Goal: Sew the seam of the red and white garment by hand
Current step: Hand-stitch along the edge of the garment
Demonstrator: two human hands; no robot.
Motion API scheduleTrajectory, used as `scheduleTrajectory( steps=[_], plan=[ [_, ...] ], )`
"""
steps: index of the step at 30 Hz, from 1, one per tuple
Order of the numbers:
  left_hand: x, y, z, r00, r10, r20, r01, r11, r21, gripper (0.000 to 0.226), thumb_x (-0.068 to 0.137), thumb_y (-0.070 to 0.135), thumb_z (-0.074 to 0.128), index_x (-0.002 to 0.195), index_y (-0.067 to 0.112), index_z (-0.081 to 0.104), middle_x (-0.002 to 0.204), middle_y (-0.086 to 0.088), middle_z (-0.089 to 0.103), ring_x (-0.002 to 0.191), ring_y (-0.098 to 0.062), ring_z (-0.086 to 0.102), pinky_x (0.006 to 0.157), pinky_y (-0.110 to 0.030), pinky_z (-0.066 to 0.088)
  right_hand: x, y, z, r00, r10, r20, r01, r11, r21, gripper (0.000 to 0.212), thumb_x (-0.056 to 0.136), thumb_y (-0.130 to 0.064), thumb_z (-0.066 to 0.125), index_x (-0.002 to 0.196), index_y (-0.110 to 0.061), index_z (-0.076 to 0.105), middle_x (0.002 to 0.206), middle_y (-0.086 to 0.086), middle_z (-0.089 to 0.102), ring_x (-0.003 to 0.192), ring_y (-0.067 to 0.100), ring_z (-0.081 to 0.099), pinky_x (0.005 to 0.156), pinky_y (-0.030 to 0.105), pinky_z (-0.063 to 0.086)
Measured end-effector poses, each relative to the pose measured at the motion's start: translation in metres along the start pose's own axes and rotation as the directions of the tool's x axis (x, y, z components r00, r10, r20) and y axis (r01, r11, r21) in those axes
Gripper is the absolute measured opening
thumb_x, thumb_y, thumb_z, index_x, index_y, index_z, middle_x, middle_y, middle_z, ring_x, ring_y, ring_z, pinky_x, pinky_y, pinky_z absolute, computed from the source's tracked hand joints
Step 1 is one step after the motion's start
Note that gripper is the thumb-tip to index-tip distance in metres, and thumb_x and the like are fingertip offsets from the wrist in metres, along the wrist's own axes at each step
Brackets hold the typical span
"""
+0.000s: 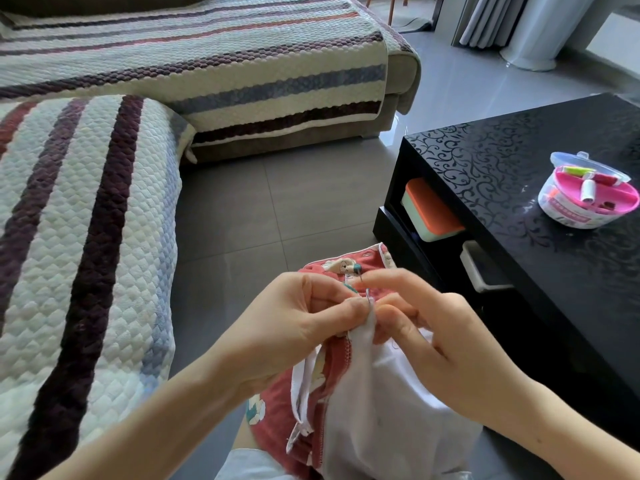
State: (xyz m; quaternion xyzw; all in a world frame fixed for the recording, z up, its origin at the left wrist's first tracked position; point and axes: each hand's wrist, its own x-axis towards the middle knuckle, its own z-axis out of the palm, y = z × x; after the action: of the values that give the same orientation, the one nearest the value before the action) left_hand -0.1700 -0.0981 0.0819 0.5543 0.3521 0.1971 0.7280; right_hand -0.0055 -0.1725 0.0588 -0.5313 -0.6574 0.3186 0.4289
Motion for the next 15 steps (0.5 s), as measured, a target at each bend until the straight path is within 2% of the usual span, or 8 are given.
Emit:
scheduleTrajectory(
  steps=[2,3,5,7,8,10,13,15],
  plan=[
    [0.001,0.000,0.001,1.000,0.023,0.006,-0.023,0.999,0.031,0.018,0.071,0.021,0.067,0.075,0.005,0.073,0.069,-0.004,0.071,0.062,-0.009,0.065,0.057,-0.015,0.048,-0.001,0.000,-0.001,0.999,-0.043,-0.018,0.041,0.997,-0.059,0.013,0.096,-0.035,0.046,0.105,-0.039,0.055,0.073,0.002,0.067,0.065,0.023,0.066,0.063,0.041,0.054],
    [0.001,0.000,0.002,0.999,0.032,0.014,-0.033,0.998,0.046,0.016,0.071,0.021,0.067,0.074,0.006,0.074,0.069,-0.003,0.071,0.061,-0.008,0.064,0.057,-0.015,0.048,-0.001,0.000,-0.001,0.998,-0.044,-0.045,0.041,0.997,-0.062,0.012,0.095,-0.041,0.046,0.101,-0.038,0.056,0.073,0.003,0.067,0.065,0.027,0.065,0.060,0.045,0.053],
    [0.002,0.001,0.002,0.998,0.048,0.031,-0.050,0.996,0.078,0.014,0.071,0.025,0.068,0.072,0.013,0.075,0.069,-0.002,0.070,0.063,-0.008,0.062,0.059,-0.015,0.047,0.001,-0.001,-0.004,0.991,-0.072,-0.115,0.056,0.989,-0.136,0.014,0.094,-0.046,0.050,0.093,-0.036,0.060,0.077,-0.001,0.068,0.068,0.024,0.066,0.060,0.044,0.053],
    [0.002,0.001,0.002,0.997,0.066,0.033,-0.070,0.988,0.135,0.016,0.071,0.032,0.071,0.074,0.016,0.076,0.072,-0.005,0.070,0.067,-0.011,0.060,0.062,-0.019,0.047,0.005,-0.004,-0.006,0.959,-0.203,-0.197,0.125,0.929,-0.349,0.016,0.092,-0.037,0.058,0.086,-0.027,0.069,0.089,-0.010,0.067,0.082,0.013,0.065,0.067,0.036,0.052],
    [0.003,0.000,0.002,0.997,0.069,0.028,-0.072,0.986,0.149,0.018,0.071,0.033,0.071,0.074,0.016,0.076,0.072,-0.005,0.069,0.067,-0.012,0.059,0.063,-0.021,0.047,0.006,-0.006,-0.007,0.933,-0.284,-0.222,0.158,0.876,-0.457,0.017,0.091,-0.031,0.061,0.083,-0.022,0.072,0.092,-0.009,0.065,0.087,0.012,0.061,0.068,0.032,0.050],
    [0.003,0.000,0.002,0.998,0.068,0.009,-0.069,0.982,0.178,0.017,0.076,0.028,0.071,0.074,0.011,0.075,0.068,-0.002,0.068,0.063,-0.009,0.059,0.060,-0.019,0.047,0.007,-0.008,-0.006,0.881,-0.423,-0.210,0.243,0.787,-0.567,0.018,0.089,-0.021,0.063,0.077,-0.014,0.073,0.091,-0.002,0.063,0.089,0.016,0.054,0.067,0.031,0.045],
    [0.003,0.000,0.004,0.999,0.053,-0.011,-0.049,0.974,0.221,0.012,0.083,0.016,0.072,0.074,0.009,0.075,0.065,-0.001,0.068,0.061,-0.009,0.059,0.060,-0.022,0.047,0.009,-0.008,-0.004,0.849,-0.508,-0.144,0.363,0.759,-0.540,0.018,0.089,-0.014,0.060,0.075,-0.009,0.071,0.087,0.001,0.063,0.087,0.021,0.057,0.069,0.042,0.044],
    [0.003,0.003,0.004,0.999,0.045,-0.009,-0.042,0.970,0.239,0.011,0.079,0.023,0.074,0.071,0.015,0.075,0.066,-0.001,0.069,0.062,-0.010,0.060,0.062,-0.024,0.048,0.011,-0.005,-0.005,0.864,-0.482,-0.147,0.365,0.799,-0.477,0.017,0.089,-0.012,0.058,0.077,-0.008,0.070,0.086,0.000,0.064,0.084,0.019,0.060,0.071,0.043,0.044]
  ],
)
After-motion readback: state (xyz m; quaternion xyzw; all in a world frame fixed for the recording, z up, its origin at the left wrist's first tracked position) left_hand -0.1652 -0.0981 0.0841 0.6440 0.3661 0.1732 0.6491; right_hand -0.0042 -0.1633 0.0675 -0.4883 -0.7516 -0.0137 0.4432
